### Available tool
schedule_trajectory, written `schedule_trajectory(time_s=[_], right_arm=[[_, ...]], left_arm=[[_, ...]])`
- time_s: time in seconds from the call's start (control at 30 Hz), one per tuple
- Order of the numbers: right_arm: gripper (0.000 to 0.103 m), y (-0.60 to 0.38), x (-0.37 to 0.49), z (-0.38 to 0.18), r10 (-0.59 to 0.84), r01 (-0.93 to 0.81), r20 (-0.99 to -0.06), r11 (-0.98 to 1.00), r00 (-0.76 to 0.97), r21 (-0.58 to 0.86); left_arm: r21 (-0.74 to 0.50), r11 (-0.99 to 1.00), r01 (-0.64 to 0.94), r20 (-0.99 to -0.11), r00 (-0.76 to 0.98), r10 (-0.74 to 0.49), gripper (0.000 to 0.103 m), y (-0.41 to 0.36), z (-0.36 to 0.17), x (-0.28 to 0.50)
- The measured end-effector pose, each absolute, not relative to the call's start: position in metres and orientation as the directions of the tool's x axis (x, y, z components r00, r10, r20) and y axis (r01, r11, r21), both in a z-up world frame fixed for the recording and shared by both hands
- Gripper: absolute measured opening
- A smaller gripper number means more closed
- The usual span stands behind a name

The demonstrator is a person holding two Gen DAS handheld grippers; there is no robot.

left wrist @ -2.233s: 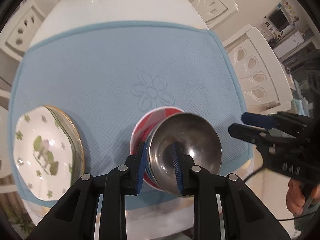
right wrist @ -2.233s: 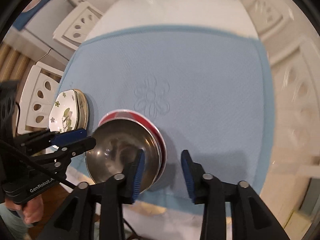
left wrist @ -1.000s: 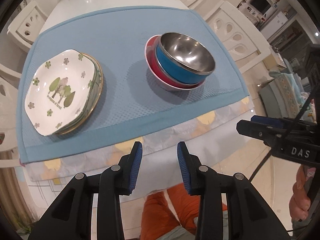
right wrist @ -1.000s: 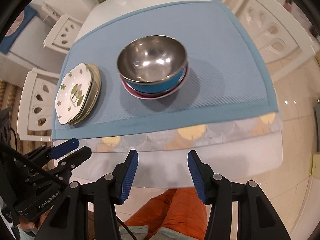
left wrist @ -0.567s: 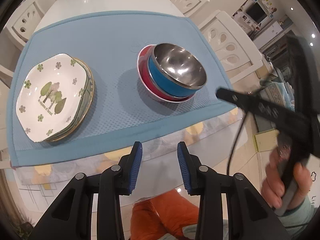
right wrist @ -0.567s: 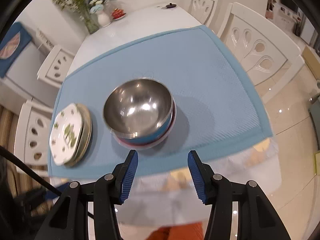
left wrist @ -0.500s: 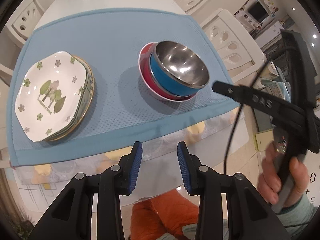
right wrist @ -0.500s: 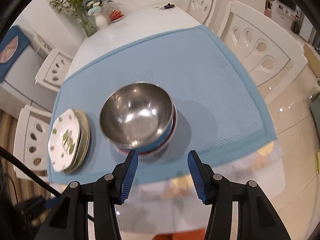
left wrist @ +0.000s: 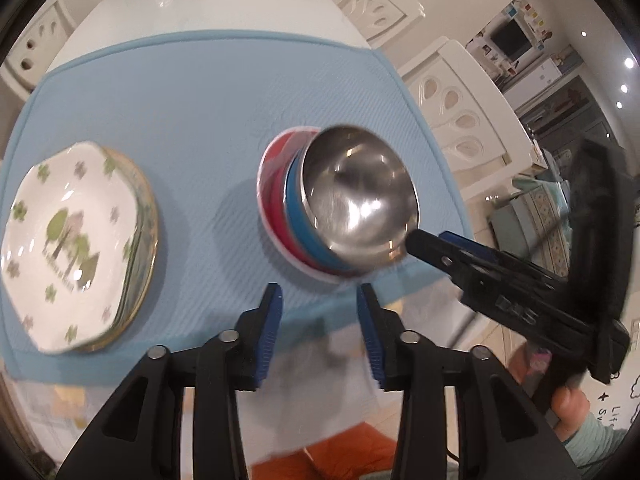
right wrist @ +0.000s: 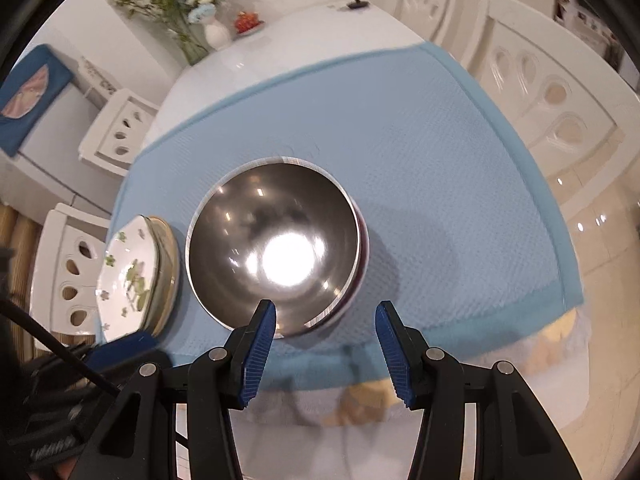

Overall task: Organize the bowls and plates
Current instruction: 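Close both grippers on the rim of the nested bowl stack, then lift the nested bowl stack with both grippers toward the plate stack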

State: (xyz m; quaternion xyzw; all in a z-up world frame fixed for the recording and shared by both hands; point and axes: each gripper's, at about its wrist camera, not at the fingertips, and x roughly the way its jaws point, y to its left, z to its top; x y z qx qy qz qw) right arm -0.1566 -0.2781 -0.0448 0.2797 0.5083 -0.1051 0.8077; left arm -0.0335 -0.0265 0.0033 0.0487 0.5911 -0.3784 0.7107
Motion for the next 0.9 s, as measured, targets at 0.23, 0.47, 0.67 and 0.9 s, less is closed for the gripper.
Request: schedule_trajectory(time_s=[0.23,0.47,0.67,0.9], right_arm=[[0.072,-0.305,-0.148,-0.051,0.192,0.380,-0.855,0.834,0.481,0.401],[0.072,-0.331,-0.121,-0.093,0.324,0.394,-0.851,0.779,0.413,0.487],[0.072,-0.334,-0.096,-0.119,0.439,0.351,-0.815,0.746,0.380,0.566],[0.069,-0.329,-0.081,-0.141,0.535,0.284,-0.775,0.727,0.338,0.625]], left_arm=[[-0.430,0.749,0.504,-0.868,-0.001,-0.497,0.065,-0.046,-0.018,-0.003],[-0.428,0.784,0.449,-0.880,-0.010,-0.475,0.065,-0.063,-0.048,0.019],[-0.464,0.789,0.403,-0.871,-0.045,-0.490,0.062,-0.066,-0.070,0.031],[-0.497,0.794,0.350,-0.859,-0.068,-0.507,0.060,-0.064,-0.087,0.038]])
